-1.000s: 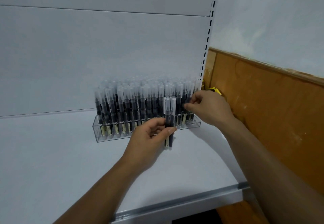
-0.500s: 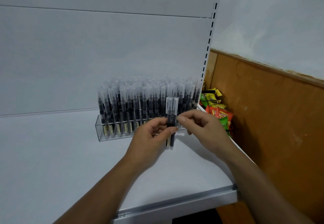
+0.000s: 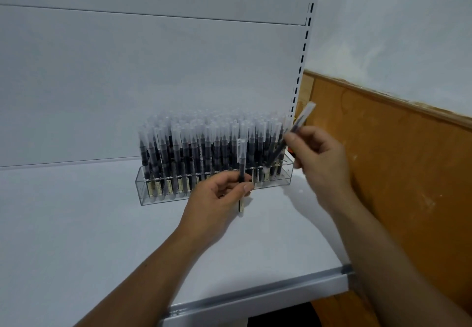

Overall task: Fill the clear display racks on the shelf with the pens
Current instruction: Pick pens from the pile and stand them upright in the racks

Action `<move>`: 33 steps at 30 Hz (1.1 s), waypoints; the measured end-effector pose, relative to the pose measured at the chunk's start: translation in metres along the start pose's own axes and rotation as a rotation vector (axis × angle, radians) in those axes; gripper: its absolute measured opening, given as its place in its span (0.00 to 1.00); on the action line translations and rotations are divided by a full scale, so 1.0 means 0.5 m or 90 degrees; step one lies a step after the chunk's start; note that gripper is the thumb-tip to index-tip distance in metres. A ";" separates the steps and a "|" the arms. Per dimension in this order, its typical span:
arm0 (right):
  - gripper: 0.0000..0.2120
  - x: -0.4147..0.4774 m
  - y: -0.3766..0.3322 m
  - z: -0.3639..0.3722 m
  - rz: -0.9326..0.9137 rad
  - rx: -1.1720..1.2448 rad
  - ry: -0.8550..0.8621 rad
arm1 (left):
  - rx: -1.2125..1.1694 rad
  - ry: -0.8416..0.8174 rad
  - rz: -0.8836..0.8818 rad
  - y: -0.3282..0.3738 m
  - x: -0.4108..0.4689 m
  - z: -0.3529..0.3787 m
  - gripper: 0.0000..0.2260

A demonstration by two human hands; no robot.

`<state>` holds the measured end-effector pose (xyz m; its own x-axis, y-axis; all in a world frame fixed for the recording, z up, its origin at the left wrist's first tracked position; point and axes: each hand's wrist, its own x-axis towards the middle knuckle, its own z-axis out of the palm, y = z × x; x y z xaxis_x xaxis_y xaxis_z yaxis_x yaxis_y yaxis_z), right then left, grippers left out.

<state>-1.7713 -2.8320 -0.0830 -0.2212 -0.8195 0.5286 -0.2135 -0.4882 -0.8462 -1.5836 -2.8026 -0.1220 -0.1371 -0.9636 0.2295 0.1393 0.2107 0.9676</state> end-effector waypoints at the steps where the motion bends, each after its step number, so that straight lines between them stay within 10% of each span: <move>1: 0.02 0.016 -0.001 -0.008 -0.012 -0.015 0.037 | -0.004 -0.001 -0.003 0.000 -0.001 0.000 0.06; 18: 0.05 0.081 0.048 0.001 -0.006 -0.378 -0.088 | 0.003 -0.010 0.009 0.005 -0.003 0.003 0.06; 33: 0.07 0.026 0.052 -0.015 0.007 -0.375 -0.041 | 0.026 -0.007 0.013 -0.004 0.001 0.000 0.06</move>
<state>-1.7871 -2.8532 -0.0975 -0.1719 -0.8494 0.4990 -0.7079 -0.2457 -0.6621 -1.5840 -2.8035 -0.1239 -0.1453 -0.9574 0.2497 0.1013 0.2367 0.9663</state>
